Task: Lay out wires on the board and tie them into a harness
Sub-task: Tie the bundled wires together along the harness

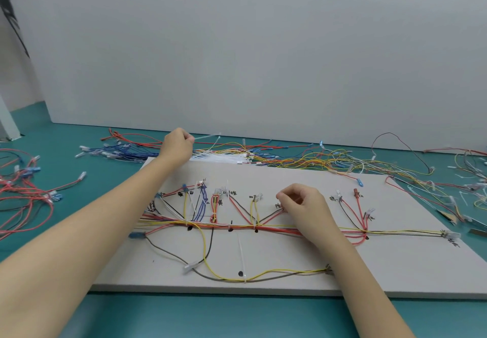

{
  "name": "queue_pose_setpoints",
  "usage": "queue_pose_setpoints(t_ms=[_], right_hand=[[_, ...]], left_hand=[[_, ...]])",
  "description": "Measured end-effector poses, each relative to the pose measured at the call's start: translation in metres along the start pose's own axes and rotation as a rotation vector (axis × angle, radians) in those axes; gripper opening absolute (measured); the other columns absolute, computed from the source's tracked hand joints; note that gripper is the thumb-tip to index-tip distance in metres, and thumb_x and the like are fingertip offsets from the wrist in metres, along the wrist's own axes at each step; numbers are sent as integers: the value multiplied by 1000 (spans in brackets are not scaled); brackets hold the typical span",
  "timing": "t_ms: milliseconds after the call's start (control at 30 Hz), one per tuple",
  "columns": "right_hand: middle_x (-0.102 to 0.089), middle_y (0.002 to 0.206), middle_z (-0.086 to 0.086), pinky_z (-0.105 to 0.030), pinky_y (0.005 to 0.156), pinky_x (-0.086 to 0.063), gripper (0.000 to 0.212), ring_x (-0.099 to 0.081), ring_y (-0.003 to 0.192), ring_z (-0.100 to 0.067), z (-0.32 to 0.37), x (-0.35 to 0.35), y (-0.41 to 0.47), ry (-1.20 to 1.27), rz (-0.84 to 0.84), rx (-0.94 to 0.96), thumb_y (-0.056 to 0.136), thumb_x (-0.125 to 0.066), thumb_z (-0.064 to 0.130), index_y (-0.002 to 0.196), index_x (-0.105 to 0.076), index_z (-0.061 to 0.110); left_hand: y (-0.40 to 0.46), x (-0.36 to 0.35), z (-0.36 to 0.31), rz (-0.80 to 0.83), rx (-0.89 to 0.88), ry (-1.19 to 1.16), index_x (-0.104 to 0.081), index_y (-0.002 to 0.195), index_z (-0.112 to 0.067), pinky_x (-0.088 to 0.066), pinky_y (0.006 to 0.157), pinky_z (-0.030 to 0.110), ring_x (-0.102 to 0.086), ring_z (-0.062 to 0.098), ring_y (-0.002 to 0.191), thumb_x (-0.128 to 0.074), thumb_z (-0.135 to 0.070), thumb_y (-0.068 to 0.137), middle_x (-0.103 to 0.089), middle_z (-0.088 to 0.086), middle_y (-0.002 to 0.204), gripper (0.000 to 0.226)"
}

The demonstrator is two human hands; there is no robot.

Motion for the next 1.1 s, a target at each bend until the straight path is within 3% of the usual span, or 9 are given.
queue_pose_setpoints(t_ms=[100, 200, 367, 467, 567, 700, 800, 900, 1100], right_hand=[[-63, 80, 8, -25, 70, -44, 10, -56, 79, -11, 2, -3, 3, -186, -42, 88, 91, -60, 19, 87, -69, 20], [-55, 91, 4, -31, 80, -41, 9, -49, 95, -17, 8, -6, 10, -357, -51, 137, 92, -59, 28, 97, -64, 22], [-59, 101, -7, -38, 80, -44, 29, -50, 97, -27, 1, -2, 13, -723, 55, -53, 96, -45, 43, 97, -51, 15], [-63, 96, -11, -36, 68, -37, 23, -50, 86, -30, 3, -9, 8, -779, 142, 60, 99, -34, 35, 89, -41, 15], [-62, 96, -10, -35, 65, -34, 19, -55, 91, -31, 5, -10, 1, -798, 115, 129, 99, -35, 33, 91, -36, 16], [-61, 102, -8, -36, 69, -34, 23, -51, 102, -30, 0, -9, -5, -911, 133, 177, 104, -27, 35, 98, -42, 18], [-60, 90, -9, -35, 63, -31, 21, -52, 91, -31, 1, -11, -2, -828, 199, 203, 102, -30, 26, 85, -38, 16], [-44, 68, -1, -36, 59, -25, 32, -45, 75, -30, 0, -9, 5, -720, 207, 182, 99, -37, 27, 69, -34, 16], [-40, 64, -2, -37, 58, -23, 36, -44, 70, -31, -4, -11, 6, -672, 167, 178, 97, -40, 26, 64, -32, 15]], left_hand=[[-11, 2, -9, 62, 42, -96, -47, 104, -8, -40, 75, 36, -57, 29, 101, -36, -17, 102, -63, 14, 111, 14], [-33, 1, -35, 141, -57, -37, -42, 103, -10, -39, 76, 36, -56, 25, 95, -32, -20, 103, -64, 13, 109, 14], [-87, -17, -80, 312, -294, -1, -38, 92, -19, -35, 58, 28, -54, 11, 74, -31, -23, 104, -68, 8, 94, 14], [-115, -39, -89, 516, -305, -24, -38, 94, -15, -46, 68, 38, -61, 23, 86, -35, -16, 101, -67, 12, 97, 7], [-135, -59, -87, 602, -342, 27, -38, 98, -12, -47, 81, 52, -59, 35, 92, -33, -11, 98, -64, 15, 95, 5], [-144, -72, -86, 571, -450, 86, -38, 94, -20, -44, 71, 41, -54, 25, 81, -33, -21, 102, -57, 3, 86, 9], [-146, -78, -81, 545, -446, 75, -38, 95, -20, -41, 66, 38, -52, 23, 76, -34, -19, 102, -57, 4, 83, 8], [-148, -80, -80, 473, -459, 95, -35, 95, -20, -40, 63, 39, -52, 26, 72, -34, -15, 101, -56, 6, 79, 8], [-149, -78, -84, 458, -464, 128, -34, 96, -19, -42, 65, 42, -53, 29, 72, -35, -13, 100, -59, 13, 83, 8]])
Point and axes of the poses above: each hand's wrist, its own y-axis towards the middle knuckle, its own x-axis out of the back of the hand, z = x × y, the point moved 4 cm from there along y, towards the middle knuckle
